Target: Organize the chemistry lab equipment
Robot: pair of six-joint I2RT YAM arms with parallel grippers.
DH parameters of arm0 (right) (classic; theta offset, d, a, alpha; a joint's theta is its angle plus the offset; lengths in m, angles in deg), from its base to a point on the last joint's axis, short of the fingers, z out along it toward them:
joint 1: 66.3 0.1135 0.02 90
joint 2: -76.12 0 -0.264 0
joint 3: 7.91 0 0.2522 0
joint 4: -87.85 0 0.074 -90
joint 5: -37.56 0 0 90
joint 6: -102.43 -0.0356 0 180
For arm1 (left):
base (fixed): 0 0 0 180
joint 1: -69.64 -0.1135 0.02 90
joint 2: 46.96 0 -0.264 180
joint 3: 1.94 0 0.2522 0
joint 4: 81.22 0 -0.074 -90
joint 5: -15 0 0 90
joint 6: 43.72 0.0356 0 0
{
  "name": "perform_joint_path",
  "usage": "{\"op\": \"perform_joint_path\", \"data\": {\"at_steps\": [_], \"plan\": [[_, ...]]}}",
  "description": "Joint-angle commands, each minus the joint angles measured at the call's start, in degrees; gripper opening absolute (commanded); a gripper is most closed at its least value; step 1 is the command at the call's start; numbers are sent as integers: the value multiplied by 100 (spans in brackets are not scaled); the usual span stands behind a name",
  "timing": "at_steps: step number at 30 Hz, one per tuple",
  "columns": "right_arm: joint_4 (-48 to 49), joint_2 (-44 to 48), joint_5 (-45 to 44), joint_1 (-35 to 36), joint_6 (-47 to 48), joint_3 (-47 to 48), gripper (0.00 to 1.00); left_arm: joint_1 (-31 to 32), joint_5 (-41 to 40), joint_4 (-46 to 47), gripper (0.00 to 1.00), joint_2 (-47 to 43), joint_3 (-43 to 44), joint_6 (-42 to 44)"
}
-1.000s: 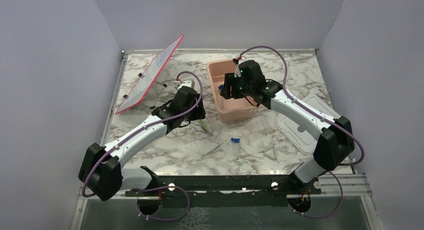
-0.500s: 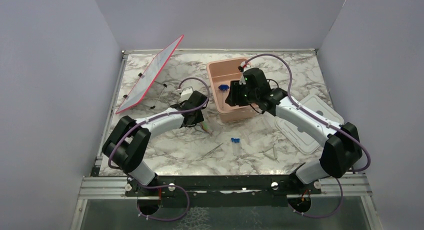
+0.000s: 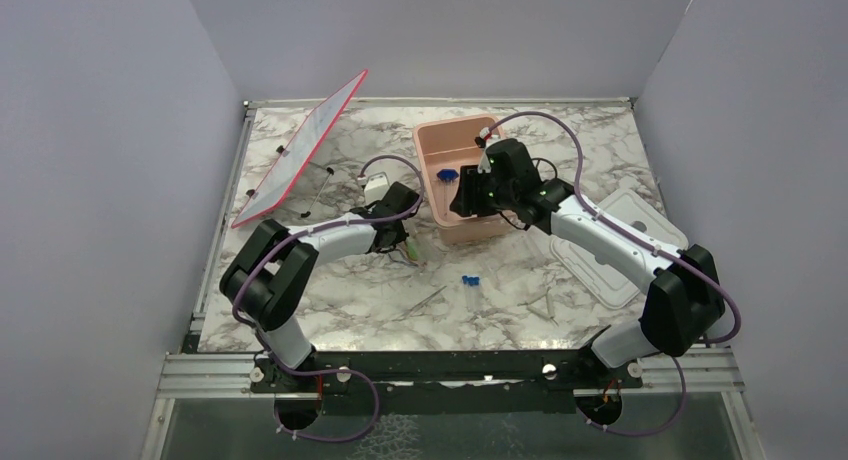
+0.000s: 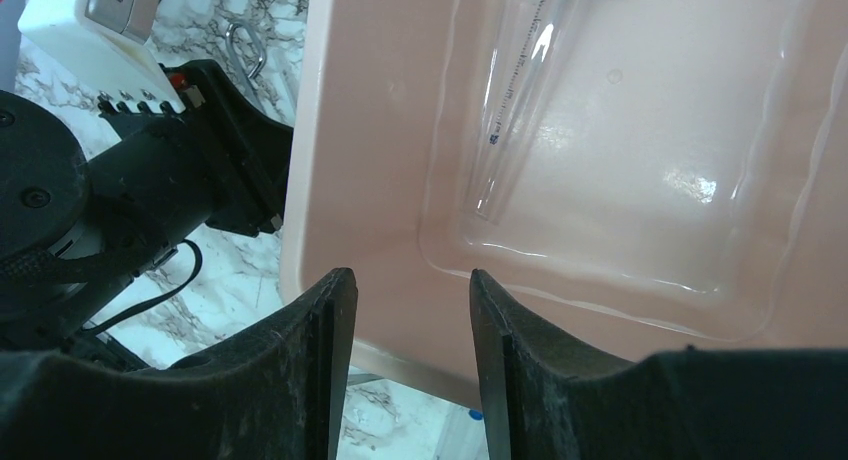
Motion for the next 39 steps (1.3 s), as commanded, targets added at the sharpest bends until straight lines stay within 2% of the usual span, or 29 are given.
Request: {"op": "perform_joint_path", "data": {"at_steps": [1, 6, 8, 19, 25, 27, 29, 35, 39], "plan": [[151, 62, 129, 9, 5, -37, 50, -30, -238, 91, 23, 171, 108, 103], [157, 125, 235, 16, 23, -27, 49, -32, -313, 82, 4, -37, 84, 235], [168, 154, 333, 12, 25, -25, 49, -30, -293, 39, 0, -262, 84, 296], [661, 346, 1425, 9, -113, -242, 51, -30, 679, -173, 0, -2047, 29, 556], [1458, 560, 2518, 12, -595, -597, 59, -30, 1620, 112, 0, -2810, 109, 696], [1881, 629, 2889, 11, -820, -762, 66, -30, 1944, 217, 0, -2974, 175, 676], [2226, 658, 3096, 12, -1017, -851, 67, -30, 2257, 303, 0, -3116, 259, 618], [2644, 474, 3458, 10, -1514, -807, 67, -30, 2828, 769, 0, -3304, 394, 378], [2974, 341, 3489, 9, -1873, -811, 63, -30, 2925, 1096, 0, -3299, 406, 209]]}}
